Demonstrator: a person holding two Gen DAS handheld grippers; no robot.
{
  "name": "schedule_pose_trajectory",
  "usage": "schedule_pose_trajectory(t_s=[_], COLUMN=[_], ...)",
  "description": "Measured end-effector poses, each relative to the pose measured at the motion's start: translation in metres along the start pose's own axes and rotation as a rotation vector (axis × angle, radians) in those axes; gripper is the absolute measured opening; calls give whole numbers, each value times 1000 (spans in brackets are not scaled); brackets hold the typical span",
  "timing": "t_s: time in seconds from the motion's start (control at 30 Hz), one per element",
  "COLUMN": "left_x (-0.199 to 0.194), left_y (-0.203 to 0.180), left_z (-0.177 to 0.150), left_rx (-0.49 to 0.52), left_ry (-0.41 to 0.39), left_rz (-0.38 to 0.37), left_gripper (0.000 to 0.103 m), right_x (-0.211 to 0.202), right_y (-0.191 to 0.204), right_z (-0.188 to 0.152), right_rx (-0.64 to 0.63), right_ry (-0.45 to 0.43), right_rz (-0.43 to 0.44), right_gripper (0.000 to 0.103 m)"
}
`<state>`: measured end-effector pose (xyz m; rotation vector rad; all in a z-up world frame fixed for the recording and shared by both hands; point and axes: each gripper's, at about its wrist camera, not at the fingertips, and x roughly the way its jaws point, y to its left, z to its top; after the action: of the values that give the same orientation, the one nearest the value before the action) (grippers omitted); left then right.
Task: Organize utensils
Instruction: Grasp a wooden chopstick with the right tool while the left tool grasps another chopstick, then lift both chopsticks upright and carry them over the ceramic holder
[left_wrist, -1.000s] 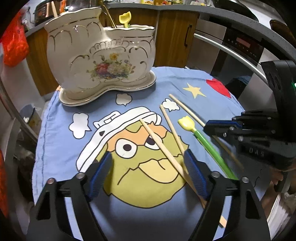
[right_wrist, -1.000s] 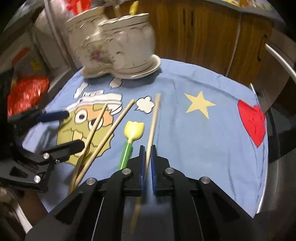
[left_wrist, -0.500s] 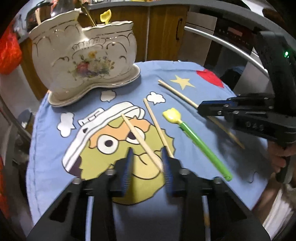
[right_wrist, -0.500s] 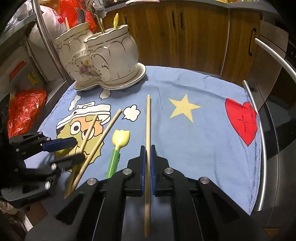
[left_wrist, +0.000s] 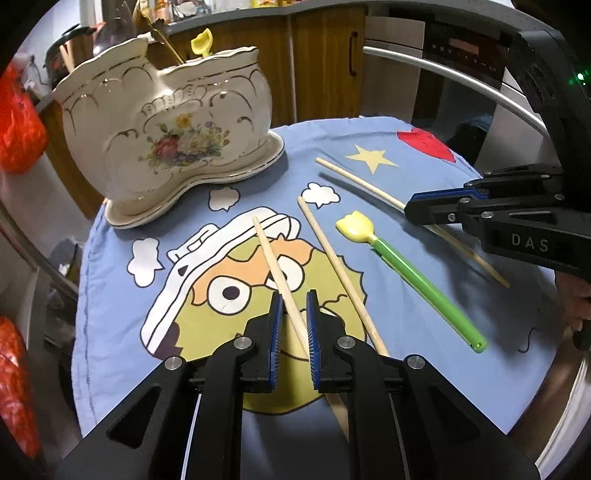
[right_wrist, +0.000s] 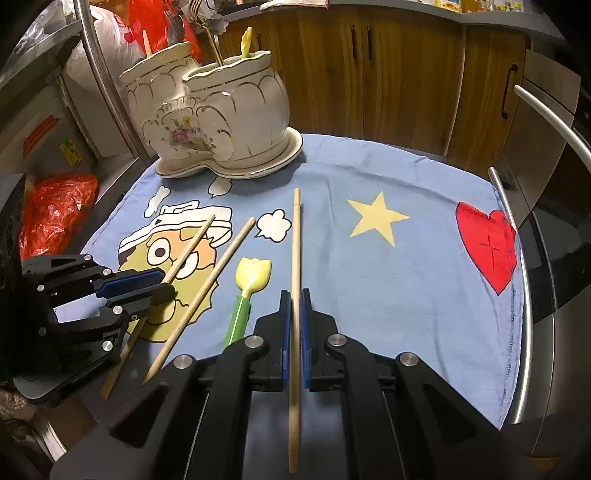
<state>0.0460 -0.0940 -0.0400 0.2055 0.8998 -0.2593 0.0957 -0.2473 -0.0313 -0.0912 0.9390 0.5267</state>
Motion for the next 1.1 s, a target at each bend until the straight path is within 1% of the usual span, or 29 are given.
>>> schedule_pose_trajectory(t_s=[0.07, 0.2, 0.27, 0.33, 0.6, 0.67, 0.73, 0.93, 1.1], left_x=[-2, -3, -3, 0, -2, -7, -16, -37, -61], left_y=[1, -3, -2, -3, 5, 9, 15, 27, 42], left_z=[-1, -3, -2, 0, -1, -1, 0, 4, 9], left_rx=[-6, 28, 34, 38, 9, -10, -27, -57, -80], left_ry=[9, 9, 5, 2, -7, -23, -58, -138, -239], left_rz=[-4, 7, 0, 0, -39, -50, -53, -58, -60], left_gripper=[15, 15, 12, 7, 7, 7, 7, 7, 7], right_x=[0, 1, 2, 2, -4, -7, -11, -31, -45], right_y=[-1, -1, 0, 1, 4, 5, 4, 4, 4], right_z=[0, 1, 2, 3, 6, 7, 8, 14, 22], right_rx=[0, -1, 0, 0, 4, 10, 19, 45, 71], right_ry=[-1, -1, 1, -3, -45, -58, -78, -177, -250], right_rz=[1, 5, 6, 7, 7, 11, 17, 57, 80], right_gripper=[5, 5, 5, 5, 5, 5, 5, 5, 5])
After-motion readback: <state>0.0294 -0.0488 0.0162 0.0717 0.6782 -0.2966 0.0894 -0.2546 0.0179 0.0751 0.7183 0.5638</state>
